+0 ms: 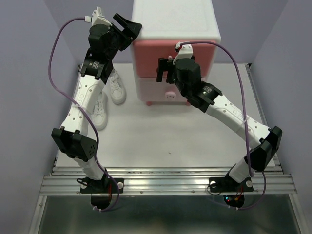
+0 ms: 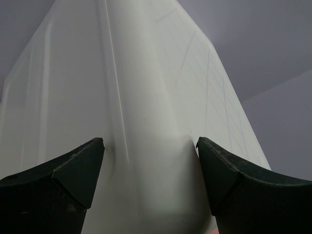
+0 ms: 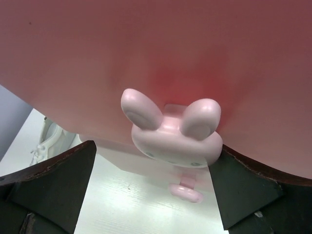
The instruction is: Place and organize the shoes in the shoe cabinet
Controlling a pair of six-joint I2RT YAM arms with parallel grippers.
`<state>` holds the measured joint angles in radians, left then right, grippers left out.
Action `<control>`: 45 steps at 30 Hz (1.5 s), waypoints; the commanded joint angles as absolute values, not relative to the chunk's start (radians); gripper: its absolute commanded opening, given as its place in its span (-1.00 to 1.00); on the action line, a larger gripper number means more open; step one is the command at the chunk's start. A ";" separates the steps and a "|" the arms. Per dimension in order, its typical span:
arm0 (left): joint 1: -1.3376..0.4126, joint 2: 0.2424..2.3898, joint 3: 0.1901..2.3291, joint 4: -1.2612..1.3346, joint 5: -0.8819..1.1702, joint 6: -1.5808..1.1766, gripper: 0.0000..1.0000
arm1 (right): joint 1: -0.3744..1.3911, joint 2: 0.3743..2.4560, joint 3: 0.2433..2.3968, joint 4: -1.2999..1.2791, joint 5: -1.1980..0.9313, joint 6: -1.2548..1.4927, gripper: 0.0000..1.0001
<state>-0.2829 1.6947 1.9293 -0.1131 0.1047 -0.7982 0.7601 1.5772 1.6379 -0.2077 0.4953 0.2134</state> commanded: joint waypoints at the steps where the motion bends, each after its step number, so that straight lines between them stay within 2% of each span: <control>1: -0.278 1.822 1.862 -0.499 0.103 -0.666 0.72 | 0.716 1.644 1.764 -0.078 0.635 0.192 1.00; 14: -0.276 1.833 1.870 -0.508 0.109 -0.666 0.72 | 0.716 1.597 1.832 -0.184 0.811 0.164 1.00; 20: -0.276 1.838 1.865 -0.502 0.110 -0.664 0.72 | 0.716 1.614 1.842 -0.190 0.752 0.156 0.97; 23: -0.278 1.839 1.867 -0.495 0.110 -0.666 0.72 | 0.716 1.643 1.871 -0.209 0.730 0.164 0.69; 24: -0.276 1.839 1.868 -0.494 0.112 -0.667 0.72 | 0.716 1.647 1.874 -0.212 0.733 0.176 0.50; 25: -0.278 1.841 1.868 -0.494 0.112 -0.667 0.72 | 0.716 1.652 1.876 -0.212 0.735 0.178 0.44; 30: -0.276 1.835 1.865 -0.494 0.095 -0.670 0.72 | 0.716 1.632 1.844 -0.232 0.677 0.204 -0.41; 35: -0.278 1.824 1.850 -0.474 0.080 -0.672 0.72 | 0.716 1.517 1.741 -0.335 0.499 0.291 -0.78; 43: -0.278 1.824 1.836 -0.453 0.048 -0.690 0.72 | 0.716 1.295 1.586 -0.439 0.293 0.448 -0.99; 45: -0.278 1.822 1.832 -0.443 0.045 -0.690 0.72 | 0.716 1.258 1.557 -0.471 0.237 0.468 -0.99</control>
<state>-0.2871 1.7103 1.9335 -0.1184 0.1158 -0.7963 0.7269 1.3670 1.5997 -0.3340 0.3325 0.2737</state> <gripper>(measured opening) 0.863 0.523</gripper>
